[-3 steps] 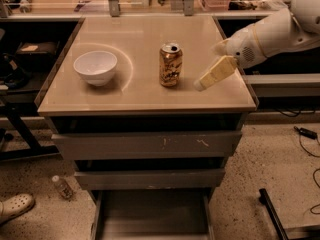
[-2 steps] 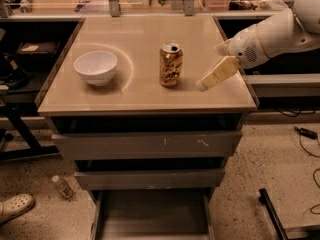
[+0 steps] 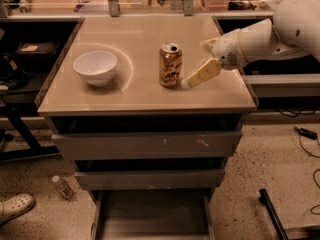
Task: Place orange can into bottom drawer
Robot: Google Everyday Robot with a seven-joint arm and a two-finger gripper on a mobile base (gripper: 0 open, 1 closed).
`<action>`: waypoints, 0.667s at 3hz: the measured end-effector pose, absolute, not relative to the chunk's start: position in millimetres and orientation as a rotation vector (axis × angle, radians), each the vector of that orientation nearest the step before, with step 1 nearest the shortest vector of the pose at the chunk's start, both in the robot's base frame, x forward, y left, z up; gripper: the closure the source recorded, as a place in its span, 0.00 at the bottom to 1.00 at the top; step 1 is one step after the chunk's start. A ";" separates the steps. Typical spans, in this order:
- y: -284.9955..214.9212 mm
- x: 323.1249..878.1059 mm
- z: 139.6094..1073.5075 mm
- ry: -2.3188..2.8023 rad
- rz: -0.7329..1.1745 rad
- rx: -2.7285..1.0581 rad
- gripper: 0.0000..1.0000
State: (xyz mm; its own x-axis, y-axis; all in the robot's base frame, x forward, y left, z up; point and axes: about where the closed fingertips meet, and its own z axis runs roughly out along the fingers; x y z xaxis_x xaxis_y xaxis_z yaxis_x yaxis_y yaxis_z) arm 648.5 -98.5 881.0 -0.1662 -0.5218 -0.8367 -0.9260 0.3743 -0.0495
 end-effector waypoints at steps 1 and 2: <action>-69.0 669.7 880.8 1.757 0.628 -1.290 0.00; -45.9 683.3 878.7 1.730 0.637 -1.311 0.00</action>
Offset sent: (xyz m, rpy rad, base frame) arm 0.0512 0.0744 -0.0018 0.0295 -0.0755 0.0801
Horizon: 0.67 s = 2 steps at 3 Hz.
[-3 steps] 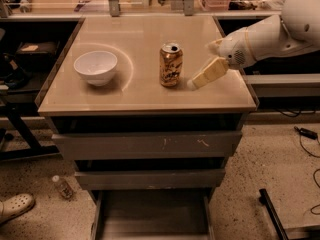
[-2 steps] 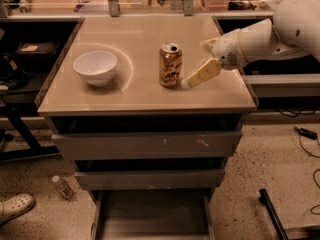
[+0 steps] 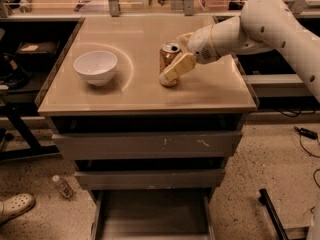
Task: Place orange can into bottom drawer
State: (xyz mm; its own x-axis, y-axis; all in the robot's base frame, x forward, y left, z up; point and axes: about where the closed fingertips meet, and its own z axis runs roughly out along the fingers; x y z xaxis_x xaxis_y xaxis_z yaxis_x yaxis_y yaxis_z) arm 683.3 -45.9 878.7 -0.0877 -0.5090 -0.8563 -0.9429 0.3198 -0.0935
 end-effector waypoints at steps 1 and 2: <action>-26.9 690.5 872.6 1.734 0.661 -1.332 0.00; -25.6 690.6 872.6 1.733 0.662 -1.333 0.18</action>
Offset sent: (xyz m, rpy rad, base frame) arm 0.0061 0.0160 -0.0052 -0.0024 0.0148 0.0181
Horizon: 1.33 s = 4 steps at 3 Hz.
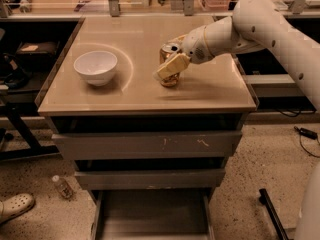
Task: Place orange can into bottom drawer
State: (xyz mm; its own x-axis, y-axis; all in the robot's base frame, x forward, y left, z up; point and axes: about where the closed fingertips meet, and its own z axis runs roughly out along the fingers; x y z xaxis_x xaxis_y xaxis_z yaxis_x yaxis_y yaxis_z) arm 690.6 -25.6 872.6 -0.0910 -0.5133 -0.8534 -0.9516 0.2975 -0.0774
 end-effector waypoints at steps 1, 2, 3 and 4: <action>-25.4 690.6 872.5 1.733 0.662 -1.333 0.41; -25.3 690.6 872.5 1.733 0.663 -1.333 0.65; -24.3 690.2 872.6 1.731 0.663 -1.340 0.88; -30.0 667.7 875.5 1.762 0.636 -1.348 1.00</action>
Offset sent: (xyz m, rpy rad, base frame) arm 0.0000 0.0002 -0.0001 0.0000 0.0001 0.0003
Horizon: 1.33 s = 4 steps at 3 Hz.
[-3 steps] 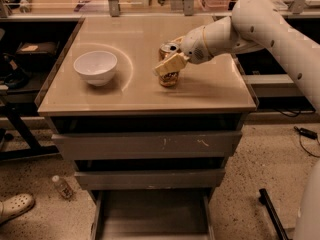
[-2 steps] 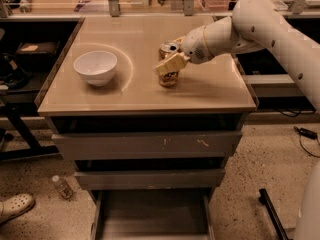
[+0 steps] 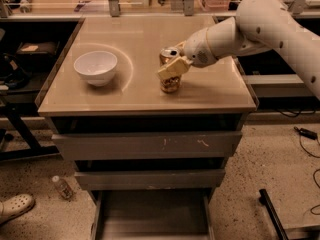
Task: Place orange can into bottom drawer
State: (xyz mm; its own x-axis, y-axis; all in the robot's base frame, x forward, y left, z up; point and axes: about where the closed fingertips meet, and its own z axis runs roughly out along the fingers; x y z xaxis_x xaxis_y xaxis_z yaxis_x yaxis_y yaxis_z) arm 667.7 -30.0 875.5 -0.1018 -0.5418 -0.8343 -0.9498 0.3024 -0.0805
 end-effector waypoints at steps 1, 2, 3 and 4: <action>-42.7 622.2 884.9 1.811 0.604 -1.315 1.00; -58.3 577.6 888.4 1.869 0.563 -1.247 1.00; -70.8 527.0 883.7 1.932 0.558 -1.156 1.00; -70.5 527.1 884.1 1.932 0.558 -1.157 1.00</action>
Offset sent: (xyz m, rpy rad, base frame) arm -0.1475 -0.0557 0.0128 -0.0492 0.0477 -0.2338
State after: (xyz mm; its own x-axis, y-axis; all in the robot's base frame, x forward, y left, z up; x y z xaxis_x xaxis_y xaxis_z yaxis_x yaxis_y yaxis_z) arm 527.1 -70.5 884.1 -0.2627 -0.5218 -0.8116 -0.8743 0.4846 -0.0285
